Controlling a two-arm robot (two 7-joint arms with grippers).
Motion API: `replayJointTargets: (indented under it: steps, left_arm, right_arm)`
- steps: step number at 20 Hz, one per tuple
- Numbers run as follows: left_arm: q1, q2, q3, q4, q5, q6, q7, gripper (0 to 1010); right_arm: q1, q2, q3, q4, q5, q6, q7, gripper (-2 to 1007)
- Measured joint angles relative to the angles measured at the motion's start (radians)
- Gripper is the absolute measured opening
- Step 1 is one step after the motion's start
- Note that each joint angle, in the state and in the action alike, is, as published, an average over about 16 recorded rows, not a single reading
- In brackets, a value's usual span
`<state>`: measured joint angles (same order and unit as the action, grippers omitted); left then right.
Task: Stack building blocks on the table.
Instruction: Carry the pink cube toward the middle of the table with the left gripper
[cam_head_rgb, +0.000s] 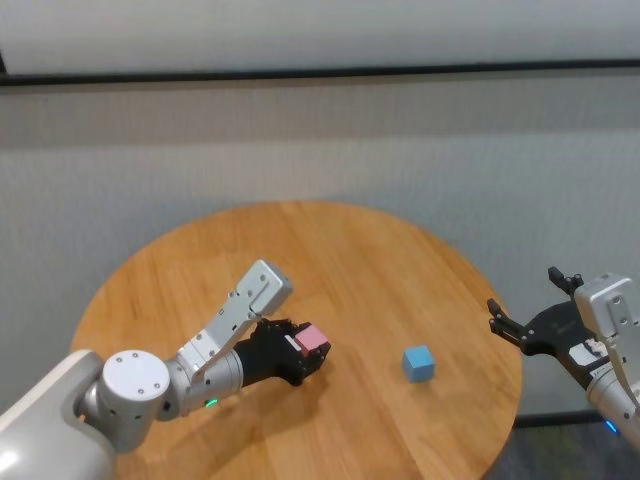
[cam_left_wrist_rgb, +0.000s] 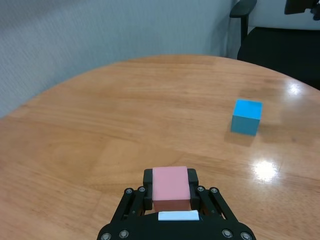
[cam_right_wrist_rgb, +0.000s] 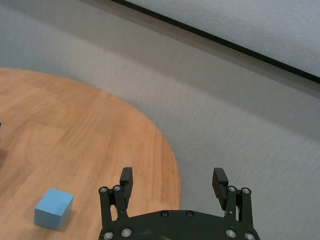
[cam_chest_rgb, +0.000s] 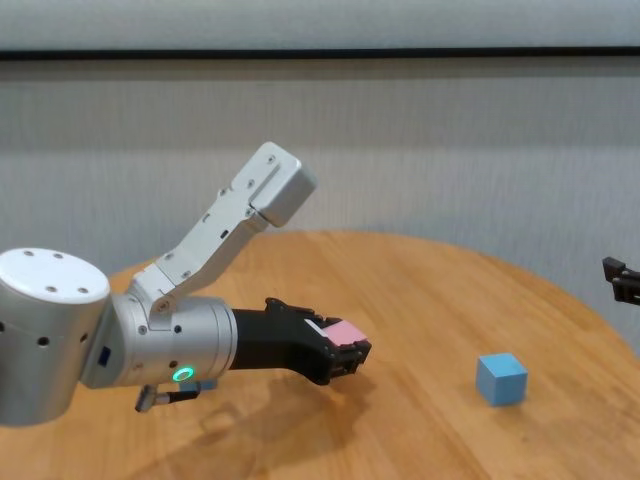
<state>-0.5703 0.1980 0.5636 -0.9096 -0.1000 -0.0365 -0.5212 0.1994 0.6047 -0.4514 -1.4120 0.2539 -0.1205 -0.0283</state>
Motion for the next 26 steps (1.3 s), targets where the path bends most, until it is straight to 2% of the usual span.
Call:
replayJointTargets:
  steps: [15, 26]
  left_arm:
    - [-0.054, -0.043, -0.042, 0.139, -0.007, -0.014, -0.004, 408]
    - [-0.067, -0.057, -0.06, 0.179, -0.01, -0.01, -0.009, 424]
  right_arm:
    - [0.0, 0.0, 0.0, 0.0, 0.0, 0.0, 0.0, 1001]
    - [0.0, 0.0, 0.0, 0.0, 0.0, 0.0, 0.0, 1001]
